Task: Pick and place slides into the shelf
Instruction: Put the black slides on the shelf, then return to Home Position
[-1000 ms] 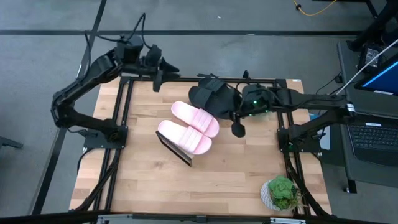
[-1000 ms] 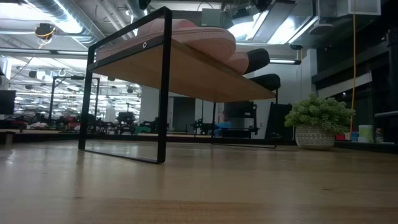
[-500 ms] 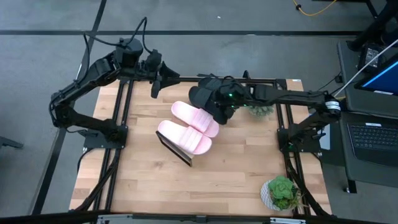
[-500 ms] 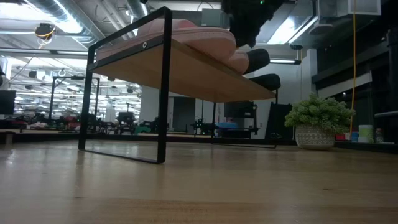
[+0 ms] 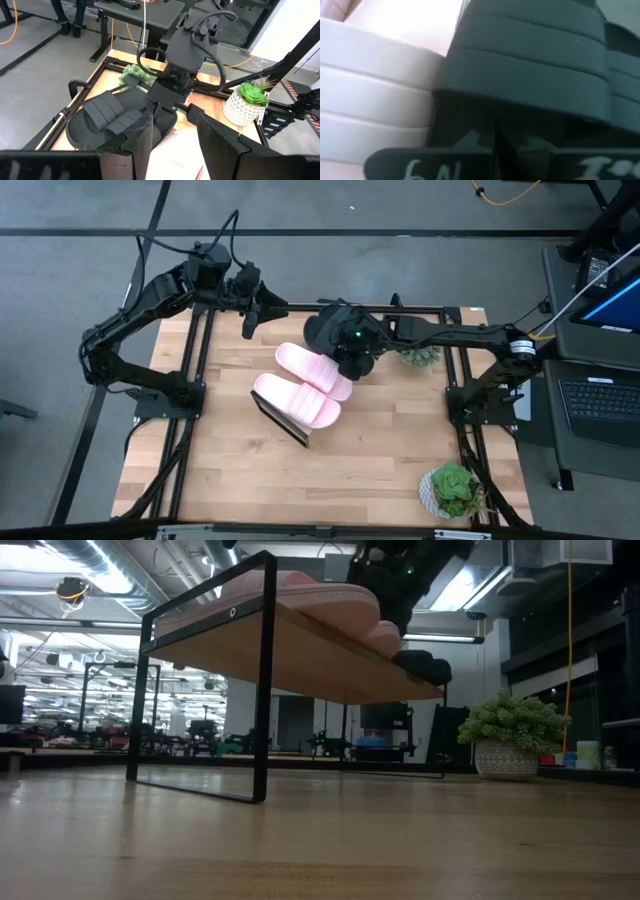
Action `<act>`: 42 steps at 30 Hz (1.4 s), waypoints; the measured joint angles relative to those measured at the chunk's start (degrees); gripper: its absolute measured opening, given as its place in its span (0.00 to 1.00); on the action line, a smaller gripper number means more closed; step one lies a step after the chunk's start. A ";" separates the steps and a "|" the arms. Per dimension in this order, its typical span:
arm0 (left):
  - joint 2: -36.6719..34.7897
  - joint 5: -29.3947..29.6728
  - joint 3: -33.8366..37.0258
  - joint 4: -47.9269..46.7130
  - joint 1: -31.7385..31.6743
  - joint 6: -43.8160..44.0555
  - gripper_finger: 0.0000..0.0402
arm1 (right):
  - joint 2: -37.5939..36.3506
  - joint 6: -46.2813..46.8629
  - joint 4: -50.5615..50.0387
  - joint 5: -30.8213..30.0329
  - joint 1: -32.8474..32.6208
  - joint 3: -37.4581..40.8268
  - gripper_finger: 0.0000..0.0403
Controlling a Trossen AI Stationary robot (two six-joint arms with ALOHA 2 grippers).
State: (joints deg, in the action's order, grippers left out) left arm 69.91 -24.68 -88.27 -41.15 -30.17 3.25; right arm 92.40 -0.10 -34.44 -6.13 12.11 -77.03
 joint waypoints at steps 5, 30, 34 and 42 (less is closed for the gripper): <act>0.00 0.00 0.00 0.02 0.00 0.02 0.37 | 0.89 -0.06 -0.20 0.09 -0.01 -0.09 0.00; 0.04 0.00 0.00 0.16 0.00 -0.24 0.37 | -3.08 0.05 2.89 0.24 0.93 0.24 0.00; 0.04 0.00 0.00 0.90 0.00 -0.39 0.37 | -4.83 1.28 2.58 0.24 0.91 0.22 0.00; 0.08 0.15 0.00 0.66 0.00 -0.85 0.37 | -8.72 1.49 0.50 3.69 0.91 0.17 0.00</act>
State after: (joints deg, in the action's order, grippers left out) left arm 69.99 -24.53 -88.27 -40.49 -30.17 2.39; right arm 83.69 1.39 -33.94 -2.44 13.02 -76.86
